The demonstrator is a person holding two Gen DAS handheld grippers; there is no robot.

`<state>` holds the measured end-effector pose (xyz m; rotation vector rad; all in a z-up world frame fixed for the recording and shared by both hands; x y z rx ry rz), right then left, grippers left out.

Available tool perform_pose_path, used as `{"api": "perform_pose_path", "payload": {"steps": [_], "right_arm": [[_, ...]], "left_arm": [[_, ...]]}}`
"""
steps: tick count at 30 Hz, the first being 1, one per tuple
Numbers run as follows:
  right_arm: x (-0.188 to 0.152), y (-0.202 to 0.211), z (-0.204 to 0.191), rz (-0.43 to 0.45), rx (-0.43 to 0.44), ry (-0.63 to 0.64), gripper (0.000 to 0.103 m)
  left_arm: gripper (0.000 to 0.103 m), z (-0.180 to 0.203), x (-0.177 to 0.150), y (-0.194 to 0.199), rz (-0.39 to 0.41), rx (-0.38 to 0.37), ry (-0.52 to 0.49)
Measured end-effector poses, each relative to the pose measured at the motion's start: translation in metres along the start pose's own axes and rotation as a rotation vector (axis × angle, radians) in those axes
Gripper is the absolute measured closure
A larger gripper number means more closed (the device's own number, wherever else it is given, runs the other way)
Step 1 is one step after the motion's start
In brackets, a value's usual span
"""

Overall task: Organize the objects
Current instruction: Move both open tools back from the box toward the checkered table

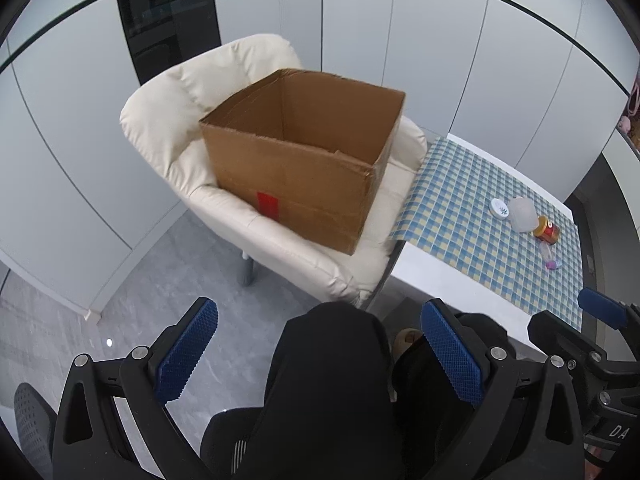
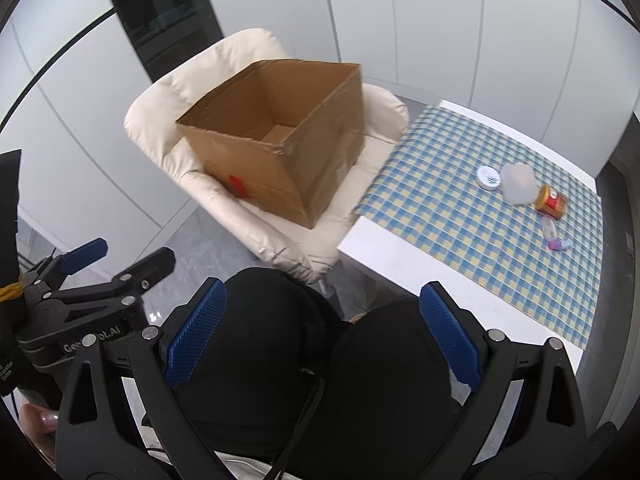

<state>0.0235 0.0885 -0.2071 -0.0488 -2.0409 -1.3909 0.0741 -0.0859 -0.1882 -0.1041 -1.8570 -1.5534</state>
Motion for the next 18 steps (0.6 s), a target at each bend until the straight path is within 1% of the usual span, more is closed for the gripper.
{"api": "perform_pose_path", "payload": {"steps": [10, 18], "right_arm": [[-0.007, 0.016, 0.049, 0.033, -0.049, -0.103, 0.004], [-0.023, 0.029, 0.091, 0.041, -0.107, -0.185, 0.004]], "left_arm": [[0.001, 0.046, 0.009, 0.002, 0.013, -0.035, -0.091], [0.001, 0.091, 0.008, -0.001, 0.007, -0.084, -0.166]]}}
Point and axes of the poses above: each gripper's, at about its wrist camera, not at the fingertips, and y roughly against the way its jaws point, z to its right, x to its top, the point moved 9 cm from there along -y, roughly the way its jaws point, and after that the axes turned 3 degrees about x, right-handed, at the moved point
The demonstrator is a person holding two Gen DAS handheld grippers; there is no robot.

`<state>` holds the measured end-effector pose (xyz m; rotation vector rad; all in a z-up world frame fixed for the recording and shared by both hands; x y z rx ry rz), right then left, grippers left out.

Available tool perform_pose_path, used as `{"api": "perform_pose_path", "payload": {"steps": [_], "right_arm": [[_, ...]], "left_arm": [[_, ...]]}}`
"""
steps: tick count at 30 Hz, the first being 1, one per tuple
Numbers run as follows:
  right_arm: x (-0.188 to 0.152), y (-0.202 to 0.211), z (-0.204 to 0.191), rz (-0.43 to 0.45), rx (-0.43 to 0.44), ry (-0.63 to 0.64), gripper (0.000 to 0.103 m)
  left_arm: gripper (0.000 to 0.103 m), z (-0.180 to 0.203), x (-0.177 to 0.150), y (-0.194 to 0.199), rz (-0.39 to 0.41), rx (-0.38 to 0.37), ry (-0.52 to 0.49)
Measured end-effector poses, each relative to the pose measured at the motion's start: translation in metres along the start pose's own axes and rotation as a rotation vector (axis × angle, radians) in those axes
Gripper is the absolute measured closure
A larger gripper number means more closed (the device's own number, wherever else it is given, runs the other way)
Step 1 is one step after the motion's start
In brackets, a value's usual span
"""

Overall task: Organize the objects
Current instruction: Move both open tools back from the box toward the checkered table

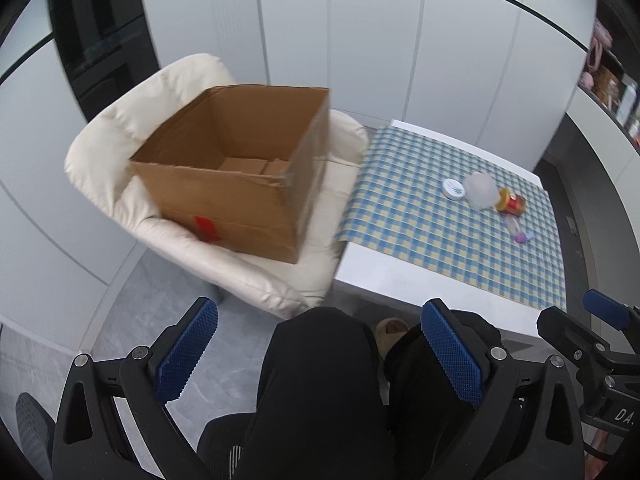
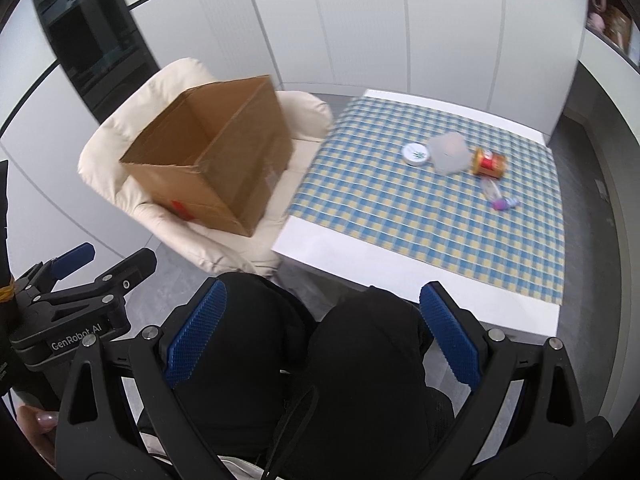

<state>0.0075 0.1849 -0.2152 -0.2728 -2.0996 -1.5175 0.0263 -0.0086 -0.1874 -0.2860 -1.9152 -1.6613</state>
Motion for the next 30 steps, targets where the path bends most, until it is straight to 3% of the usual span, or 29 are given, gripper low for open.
{"api": "perform_pose_path", "payload": {"steps": [16, 24, 30], "right_arm": [[-0.027, 0.026, 0.098, 0.009, -0.128, -0.187, 0.004], [-0.04, 0.035, 0.133, 0.0, -0.197, -0.251, 0.004], [-0.047, 0.037, 0.164, -0.01, -0.248, -0.293, 0.004]], "left_arm": [[0.001, 0.101, 0.006, -0.01, -0.008, -0.123, -0.17], [0.001, 0.136, 0.009, -0.017, -0.02, -0.158, -0.229], [0.001, 0.157, 0.021, -0.023, 0.016, -0.155, -0.272]]}}
Point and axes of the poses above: each gripper's, at about its wrist camera, not at the fingertips, and y roughly against the way its jaws point, z to its right, x to its top, the point moved 9 cm from there along -y, roughly the way its jaws point, and after that the axes turned 3 degrees about x, right-handed, at the moved point
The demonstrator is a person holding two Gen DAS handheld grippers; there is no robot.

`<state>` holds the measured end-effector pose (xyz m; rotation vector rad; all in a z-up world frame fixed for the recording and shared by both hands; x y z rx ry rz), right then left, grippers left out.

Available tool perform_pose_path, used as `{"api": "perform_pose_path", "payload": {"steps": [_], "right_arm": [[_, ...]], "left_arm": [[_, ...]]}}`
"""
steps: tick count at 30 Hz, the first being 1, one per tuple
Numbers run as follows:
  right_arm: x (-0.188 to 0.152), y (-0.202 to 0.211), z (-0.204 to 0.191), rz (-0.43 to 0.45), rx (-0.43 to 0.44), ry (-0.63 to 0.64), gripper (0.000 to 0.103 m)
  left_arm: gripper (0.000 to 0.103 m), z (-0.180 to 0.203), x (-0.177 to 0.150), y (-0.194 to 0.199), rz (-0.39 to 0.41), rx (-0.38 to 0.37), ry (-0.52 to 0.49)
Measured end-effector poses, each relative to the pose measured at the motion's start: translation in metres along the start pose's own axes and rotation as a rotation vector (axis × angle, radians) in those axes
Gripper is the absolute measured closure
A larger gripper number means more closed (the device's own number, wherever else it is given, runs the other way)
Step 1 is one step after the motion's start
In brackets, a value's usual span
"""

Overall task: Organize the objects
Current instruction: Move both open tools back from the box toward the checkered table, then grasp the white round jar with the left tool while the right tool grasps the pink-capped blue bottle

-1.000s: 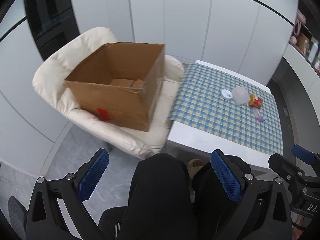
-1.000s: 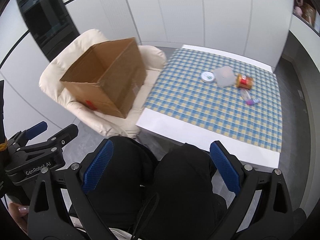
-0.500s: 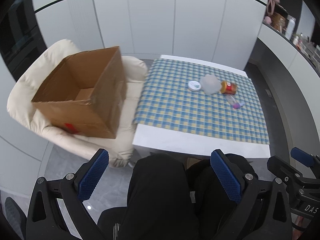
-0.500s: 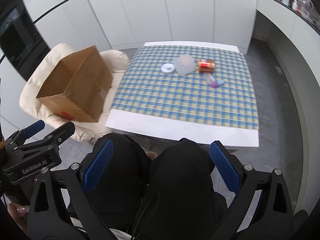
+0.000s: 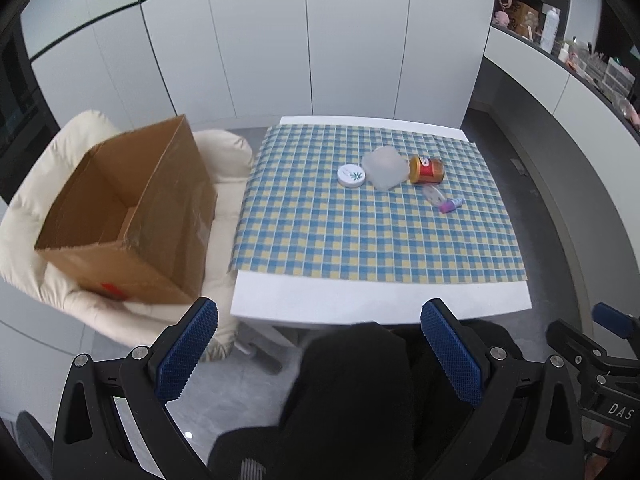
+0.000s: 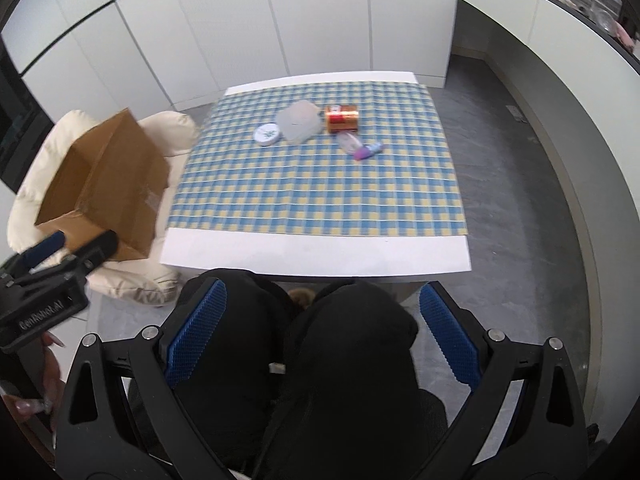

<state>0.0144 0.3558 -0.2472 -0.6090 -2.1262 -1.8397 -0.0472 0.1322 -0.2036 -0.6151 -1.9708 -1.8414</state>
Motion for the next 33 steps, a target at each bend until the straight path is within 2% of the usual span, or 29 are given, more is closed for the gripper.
{"api": "perform_pose_path", "payload": {"steps": [9, 14, 17, 21, 24, 29, 33], "right_arm": [[0.02, -0.038, 0.037, -0.037, -0.065, -0.052, 0.004], [0.05, -0.062, 0.049, 0.021, -0.071, -0.028, 0.004], [0.07, -0.081, 0.057, 0.048, -0.066, -0.025, 0.004], [0.099, -0.12, 0.065, 0.061, -0.027, -0.02, 0.004], [0.118, -0.155, 0.073, 0.06, -0.05, 0.012, 0.004], [0.14, -0.222, 0.086, 0.031, -0.105, 0.09, 0.004], [0.144, -0.279, 0.092, -0.008, -0.107, 0.136, 0.004]], "left_arm": [[0.001, 0.007, 0.024, -0.048, -0.021, -0.016, 0.019], [0.001, 0.014, 0.042, -0.087, -0.002, 0.003, -0.011], [0.001, 0.019, 0.054, -0.113, -0.001, -0.013, -0.027], [0.001, 0.029, 0.074, -0.159, 0.008, -0.005, -0.082], [0.001, 0.035, 0.086, -0.195, -0.008, -0.033, -0.085], [0.001, 0.039, 0.104, -0.253, 0.001, 0.026, -0.106], [0.001, 0.05, 0.11, -0.296, -0.019, -0.024, -0.124]]}}
Point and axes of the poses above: each gripper's, at about its wrist camera, not at the fingertips, and y roughly against the way its jaws point, z to its right, x to its top, the point moved 9 cm from there along -y, roughly the way its jaws point, and after that the axes turned 3 degrees about x, right-handed, at the moved point
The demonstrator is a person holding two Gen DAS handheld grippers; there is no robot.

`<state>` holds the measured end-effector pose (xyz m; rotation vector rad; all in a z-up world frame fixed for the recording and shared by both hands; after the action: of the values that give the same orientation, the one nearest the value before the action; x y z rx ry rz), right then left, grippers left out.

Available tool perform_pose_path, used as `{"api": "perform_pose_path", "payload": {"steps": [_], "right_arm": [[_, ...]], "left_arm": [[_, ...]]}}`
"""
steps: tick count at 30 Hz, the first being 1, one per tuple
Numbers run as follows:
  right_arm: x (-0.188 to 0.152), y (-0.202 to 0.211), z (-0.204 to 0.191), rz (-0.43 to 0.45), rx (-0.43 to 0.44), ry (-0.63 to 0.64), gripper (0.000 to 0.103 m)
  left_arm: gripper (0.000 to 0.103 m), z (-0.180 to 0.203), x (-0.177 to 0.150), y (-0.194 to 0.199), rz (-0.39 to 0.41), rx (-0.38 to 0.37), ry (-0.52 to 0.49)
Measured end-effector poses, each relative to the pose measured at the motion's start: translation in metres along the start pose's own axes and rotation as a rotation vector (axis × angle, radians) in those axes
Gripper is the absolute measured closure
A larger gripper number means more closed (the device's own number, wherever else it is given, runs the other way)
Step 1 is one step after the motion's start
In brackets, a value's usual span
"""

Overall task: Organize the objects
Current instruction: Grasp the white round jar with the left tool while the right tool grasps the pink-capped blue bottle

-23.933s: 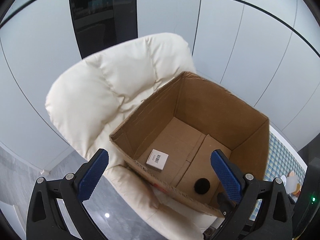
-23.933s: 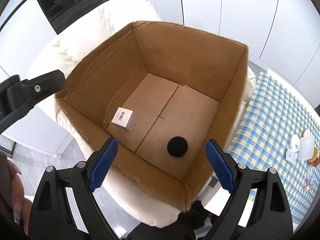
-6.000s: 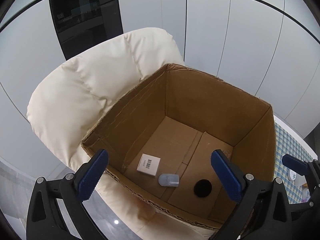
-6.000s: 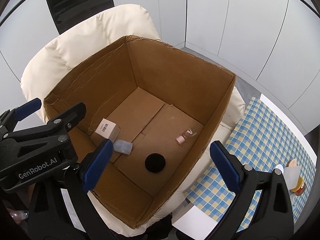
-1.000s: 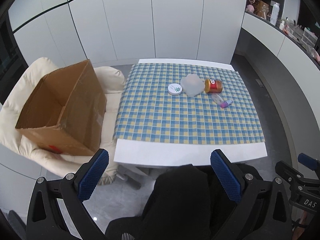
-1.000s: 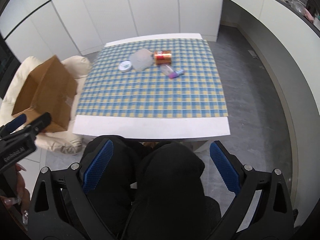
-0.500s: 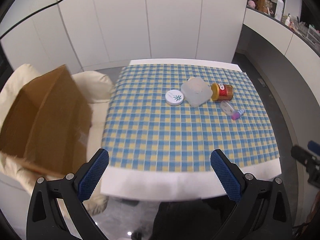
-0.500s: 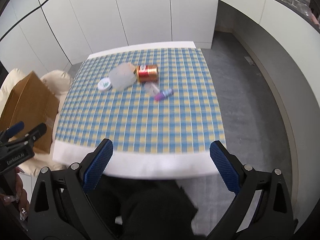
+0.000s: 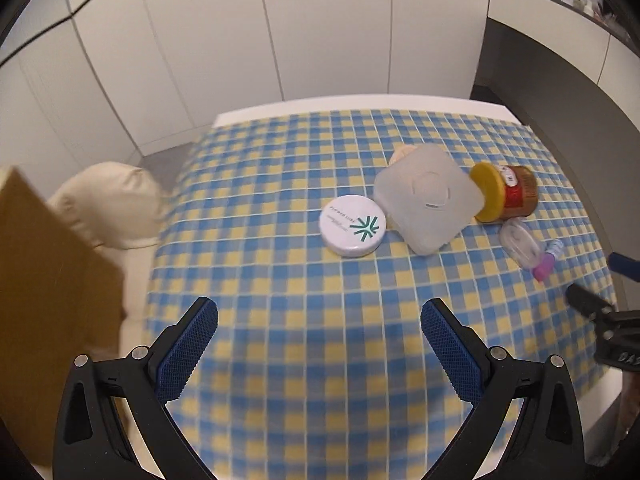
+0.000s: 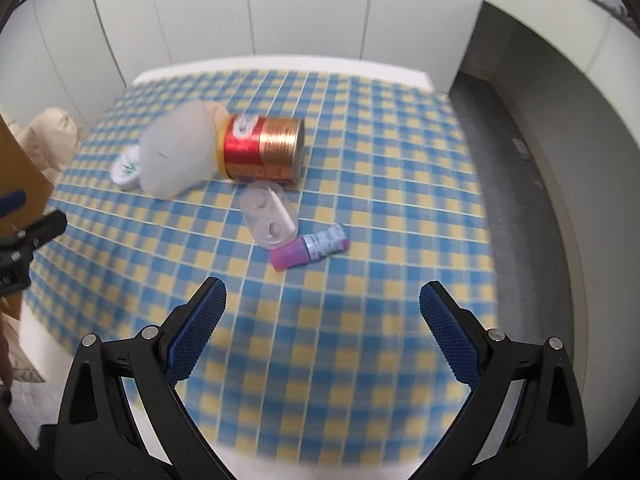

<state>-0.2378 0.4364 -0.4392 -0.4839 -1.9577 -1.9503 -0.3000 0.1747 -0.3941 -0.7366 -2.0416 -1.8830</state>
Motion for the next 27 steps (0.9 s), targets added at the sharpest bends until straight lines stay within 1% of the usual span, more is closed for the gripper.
{"api": "perform_pose_path", "payload": {"steps": [3, 6, 8, 9, 10, 11, 14, 17, 21, 22, 23, 24, 25, 27], "right_arm": [[0.002, -0.024, -0.003, 0.008, 0.016, 0.018, 0.004], [0.004, -0.04, -0.004, 0.021, 0.022, 0.032, 0.005], [0.002, -0.049, -0.005, 0.018, 0.031, 0.044, 0.018], [0.003, -0.046, -0.005, 0.037, 0.051, 0.039, 0.022], [0.004, -0.045, -0.004, 0.049, 0.052, 0.038, 0.035], [0.005, -0.043, -0.004, 0.06, 0.052, 0.042, 0.042], [0.003, -0.043, -0.004, 0.061, 0.039, 0.044, 0.042], [0.0, -0.04, -0.002, 0.058, 0.044, 0.014, 0.042], [-0.001, -0.036, -0.001, 0.048, 0.031, 0.004, 0.042], [0.001, -0.037, 0.0, 0.046, 0.03, 0.001, 0.042], [0.002, -0.038, 0.001, 0.043, 0.028, -0.005, 0.042], [0.002, -0.039, 0.002, 0.037, 0.026, -0.01, 0.042], [0.002, -0.039, 0.002, 0.033, 0.023, -0.012, 0.042], [0.003, -0.038, 0.002, 0.022, 0.02, -0.016, 0.042]], "left_arm": [[0.001, 0.005, 0.006, -0.023, 0.004, -0.027, -0.026], [0.001, 0.006, 0.01, -0.041, -0.007, -0.064, -0.029], [0.001, 0.008, 0.012, -0.053, -0.009, -0.085, -0.024], [0.001, 0.007, 0.014, -0.059, -0.004, -0.09, -0.023], [0.001, 0.007, 0.016, -0.062, 0.0, -0.092, -0.022], [0.001, 0.007, 0.018, -0.065, 0.003, -0.097, -0.021], [0.001, 0.01, 0.024, -0.071, 0.013, -0.136, -0.017], [0.001, 0.02, 0.031, -0.073, 0.026, -0.168, -0.035], [0.002, 0.028, 0.035, -0.087, 0.005, -0.12, -0.056], [0.005, 0.027, 0.035, -0.091, -0.004, -0.101, -0.053], [0.019, 0.027, 0.037, -0.09, 0.006, -0.115, -0.038], [0.027, 0.025, 0.039, -0.087, 0.02, -0.111, -0.028], [0.046, 0.024, 0.04, -0.084, 0.023, -0.112, -0.029], [0.045, 0.022, 0.04, -0.081, 0.011, -0.103, -0.024]]}}
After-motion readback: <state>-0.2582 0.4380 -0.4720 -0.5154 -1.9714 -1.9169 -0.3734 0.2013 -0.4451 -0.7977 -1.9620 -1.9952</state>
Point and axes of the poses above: each gripper's, at about its wrist camera, not at the fingertips, and y roughly against the way its jaws point, z to its right, x to its top, the point moved 9 cm from there along -y, roughly the way its jaws point, and after that the axes turned 3 degrees about x, right-handed, at the moved point
